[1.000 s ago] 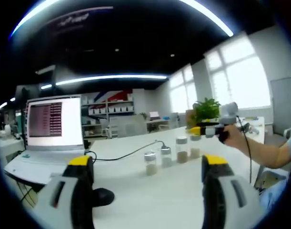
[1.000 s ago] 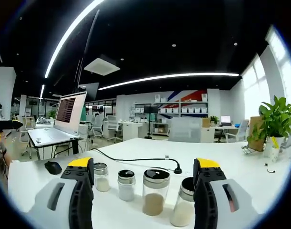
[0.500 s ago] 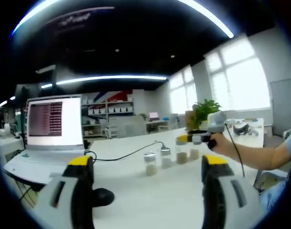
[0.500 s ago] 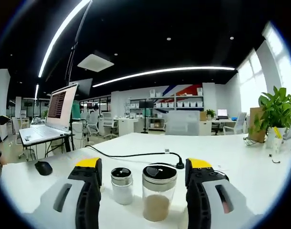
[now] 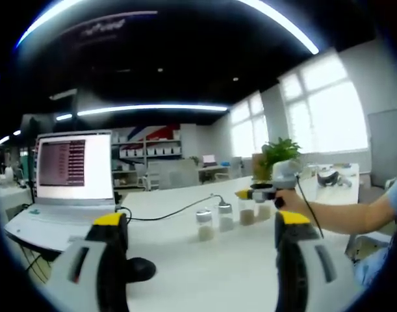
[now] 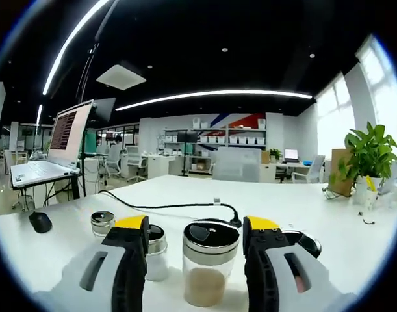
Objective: Rotate the seasoning bottle until the label or dispensing opening points toward the visible target arrow and the bottle remains upright within the marked orientation range
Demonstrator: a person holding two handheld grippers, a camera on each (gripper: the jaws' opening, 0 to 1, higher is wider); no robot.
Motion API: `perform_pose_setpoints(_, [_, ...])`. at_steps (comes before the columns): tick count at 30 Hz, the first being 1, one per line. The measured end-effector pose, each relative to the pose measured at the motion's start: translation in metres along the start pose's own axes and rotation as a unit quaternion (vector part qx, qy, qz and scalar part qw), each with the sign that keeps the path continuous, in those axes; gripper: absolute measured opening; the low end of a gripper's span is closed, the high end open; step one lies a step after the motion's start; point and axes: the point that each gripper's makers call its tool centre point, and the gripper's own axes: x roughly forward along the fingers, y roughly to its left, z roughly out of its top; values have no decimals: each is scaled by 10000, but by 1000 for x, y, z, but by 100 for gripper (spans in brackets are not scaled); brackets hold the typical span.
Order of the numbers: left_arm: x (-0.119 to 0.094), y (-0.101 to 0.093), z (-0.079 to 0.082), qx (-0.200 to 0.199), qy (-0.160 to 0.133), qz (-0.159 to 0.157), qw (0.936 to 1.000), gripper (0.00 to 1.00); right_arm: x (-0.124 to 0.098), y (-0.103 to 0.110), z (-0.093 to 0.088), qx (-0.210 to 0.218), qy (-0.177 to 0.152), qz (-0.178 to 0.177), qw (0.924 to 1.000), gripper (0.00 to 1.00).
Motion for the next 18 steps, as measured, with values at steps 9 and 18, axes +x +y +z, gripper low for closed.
perform_pose_setpoints(9, [0,1,1,1,-11,-3,10000,99,7,-3,-7,38,30,-159,9999,52])
perform_pose_setpoints(18, [-1,4,1,-10,-14,8,10000,99,4,-6,-8,36,9,-319,9995,46])
